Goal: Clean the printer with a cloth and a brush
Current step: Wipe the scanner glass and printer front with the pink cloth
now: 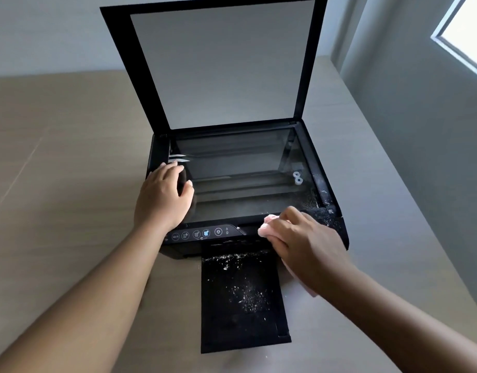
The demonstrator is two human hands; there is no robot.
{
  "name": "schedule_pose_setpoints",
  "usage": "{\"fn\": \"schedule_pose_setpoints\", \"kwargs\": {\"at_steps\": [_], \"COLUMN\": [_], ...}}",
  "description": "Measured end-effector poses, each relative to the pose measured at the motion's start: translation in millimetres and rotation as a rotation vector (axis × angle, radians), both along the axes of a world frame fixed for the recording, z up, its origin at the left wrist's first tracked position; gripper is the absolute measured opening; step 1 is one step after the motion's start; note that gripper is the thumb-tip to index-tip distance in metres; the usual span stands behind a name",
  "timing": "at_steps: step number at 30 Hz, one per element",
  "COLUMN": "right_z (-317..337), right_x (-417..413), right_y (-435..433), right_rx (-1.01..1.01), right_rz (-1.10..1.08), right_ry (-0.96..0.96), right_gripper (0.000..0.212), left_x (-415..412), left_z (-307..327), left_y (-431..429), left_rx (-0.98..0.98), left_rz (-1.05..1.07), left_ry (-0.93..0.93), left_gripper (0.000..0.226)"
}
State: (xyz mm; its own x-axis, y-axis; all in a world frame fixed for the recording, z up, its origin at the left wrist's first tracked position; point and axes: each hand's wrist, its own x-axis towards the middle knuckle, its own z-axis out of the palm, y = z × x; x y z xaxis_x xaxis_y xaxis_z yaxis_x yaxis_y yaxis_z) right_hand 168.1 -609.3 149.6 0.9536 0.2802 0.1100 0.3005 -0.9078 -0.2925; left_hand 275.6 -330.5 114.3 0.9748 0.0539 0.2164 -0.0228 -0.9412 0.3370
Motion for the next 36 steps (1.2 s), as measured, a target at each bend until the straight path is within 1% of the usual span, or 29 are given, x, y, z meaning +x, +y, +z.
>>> {"fn": "schedule_pose_setpoints", "kwargs": {"at_steps": [2, 4, 6, 7, 8, 10, 12, 14, 17, 19, 21, 26, 30, 32, 36], "right_z": [0, -1, -5, -7, -8, -12, -16, -15, -21, -29, -34, -44, -46, -36, 2], "right_x": [0, 2, 11, 17, 21, 24, 19, 15, 11, 5, 0, -1, 2, 0, -10], "right_y": [-15, -20, -17, -13, -7, 12, 31, 34, 1, -19, -13, 50, 41, 26, -19], "right_rx": [0.042, 0.166, 0.225, 0.189, 0.113, 0.001, 0.024, 0.053, 0.003, 0.006, 0.0, 0.032, -0.048, 0.011, 0.199], "right_rz": [-0.051, -0.105, -0.203, -0.229, -0.214, -0.097, 0.027, 0.083, 0.033, -0.067, -0.11, 0.07, 0.149, 0.147, -0.046], "right_ry": [0.014, 0.013, -0.032, -0.047, -0.059, -0.092, -0.12, -0.139, -0.188, -0.196, -0.185, -0.19, -0.187, -0.161, -0.252], "right_gripper": [0.02, 0.013, 0.016, 0.02, 0.025, 0.033, 0.035, 0.034, 0.03, 0.037, 0.045, 0.05, 0.049, 0.048, 0.043], "left_x": [0, 0, 1, 0, 0, 0, 0, -1, -1, 0, 0, -2, -2, -2, -1], "left_z": [-1, -1, -1, 0, 0, 0, 0, 0, 0, 0, 1, 3, 3, 3, 3], "left_y": [0, 1, 1, 1, 1, 0, 0, 1, 0, -1, -2, -1, -1, -1, -2], "left_rx": [0.005, 0.014, 0.022, 0.025, 0.027, 0.028, 0.024, 0.021, 0.017, 0.023, 0.033, 0.036, 0.033, 0.044, 0.057], "left_rz": [-0.008, -0.007, -0.008, -0.007, -0.008, -0.012, -0.01, -0.006, -0.003, -0.001, 0.002, 0.0, 0.002, -0.002, -0.014], "left_ry": [0.001, 0.001, 0.002, 0.001, 0.0, 0.002, 0.007, 0.008, 0.005, 0.0, -0.002, 0.007, 0.011, 0.011, -0.008], "left_gripper": [0.045, 0.045, 0.045, 0.045, 0.045, 0.045, 0.045, 0.045, 0.045, 0.045, 0.045, 0.045, 0.044, 0.044, 0.042]}}
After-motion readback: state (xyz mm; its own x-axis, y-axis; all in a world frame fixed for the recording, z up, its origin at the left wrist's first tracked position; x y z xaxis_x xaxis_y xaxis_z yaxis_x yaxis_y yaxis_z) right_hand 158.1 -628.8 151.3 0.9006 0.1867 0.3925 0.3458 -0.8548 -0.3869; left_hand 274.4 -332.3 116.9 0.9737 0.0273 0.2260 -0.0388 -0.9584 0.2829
